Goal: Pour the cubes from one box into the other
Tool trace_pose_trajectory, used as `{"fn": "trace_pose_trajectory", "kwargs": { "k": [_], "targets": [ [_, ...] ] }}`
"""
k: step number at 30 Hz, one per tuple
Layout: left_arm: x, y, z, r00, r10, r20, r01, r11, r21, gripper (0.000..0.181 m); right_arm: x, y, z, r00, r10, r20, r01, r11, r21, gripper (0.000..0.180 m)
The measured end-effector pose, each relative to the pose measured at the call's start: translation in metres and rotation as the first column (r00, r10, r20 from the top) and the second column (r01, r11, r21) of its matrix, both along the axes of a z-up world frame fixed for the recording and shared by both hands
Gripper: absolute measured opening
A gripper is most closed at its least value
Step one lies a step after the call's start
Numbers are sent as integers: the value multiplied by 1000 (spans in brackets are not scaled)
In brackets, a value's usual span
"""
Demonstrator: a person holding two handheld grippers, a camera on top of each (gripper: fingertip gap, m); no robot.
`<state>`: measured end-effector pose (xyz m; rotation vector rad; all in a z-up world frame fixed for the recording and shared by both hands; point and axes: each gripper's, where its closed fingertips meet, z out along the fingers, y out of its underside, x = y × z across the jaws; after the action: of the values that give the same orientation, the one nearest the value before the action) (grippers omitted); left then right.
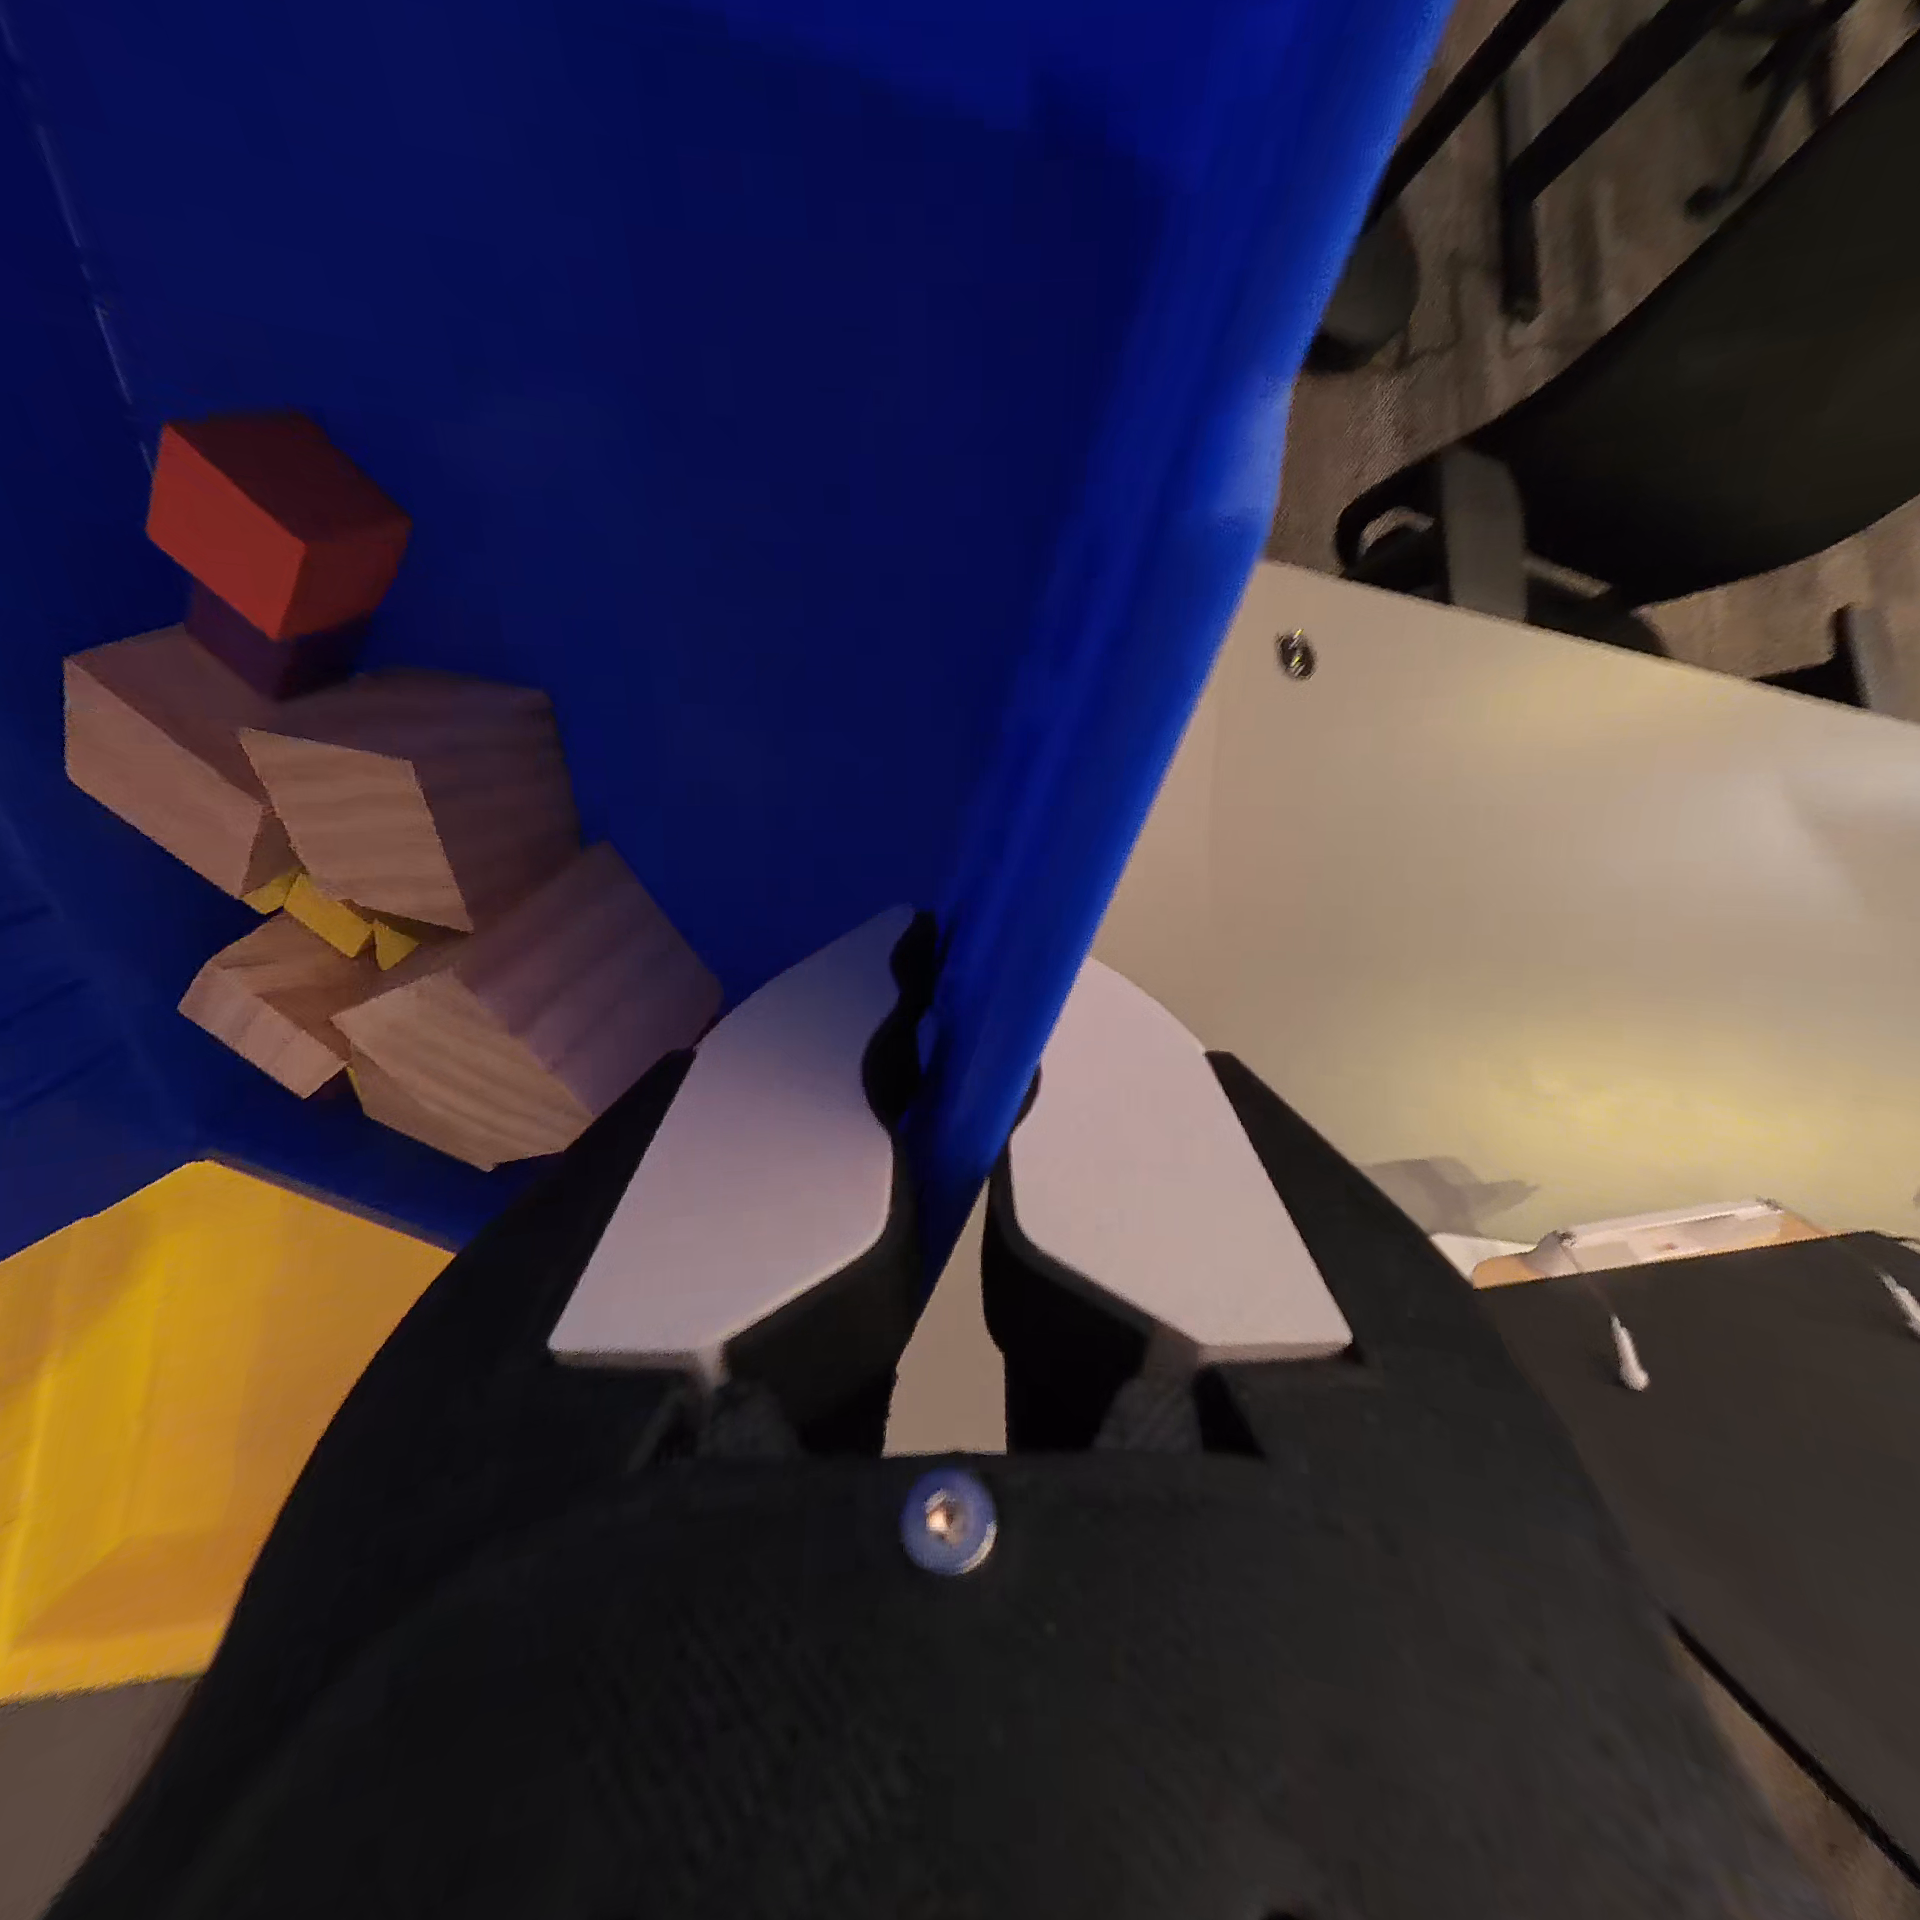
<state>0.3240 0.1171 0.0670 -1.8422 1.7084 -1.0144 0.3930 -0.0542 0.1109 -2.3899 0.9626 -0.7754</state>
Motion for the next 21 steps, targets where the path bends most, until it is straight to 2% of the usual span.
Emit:
{"fn": "trace_pose_trajectory", "kwargs": {
  "k": [9, 14, 21],
  "targets": [
    [-7, 11, 23, 963, -1, 268, -7, 1000, 30, 5, -16, 12, 38, 944, 47, 325, -55, 998, 16, 7],
    [-13, 12, 31, 931, 2, 366, -28, 997, 66, 5, -25, 13, 46, 915, 49, 401, -73, 996, 43, 6],
    [-19, 8, 29, 918, -6, 397, -17, 998, 56, 5, -34, 9, 48, 896, 46, 442, -72, 997, 40, 7]
  ]
}}
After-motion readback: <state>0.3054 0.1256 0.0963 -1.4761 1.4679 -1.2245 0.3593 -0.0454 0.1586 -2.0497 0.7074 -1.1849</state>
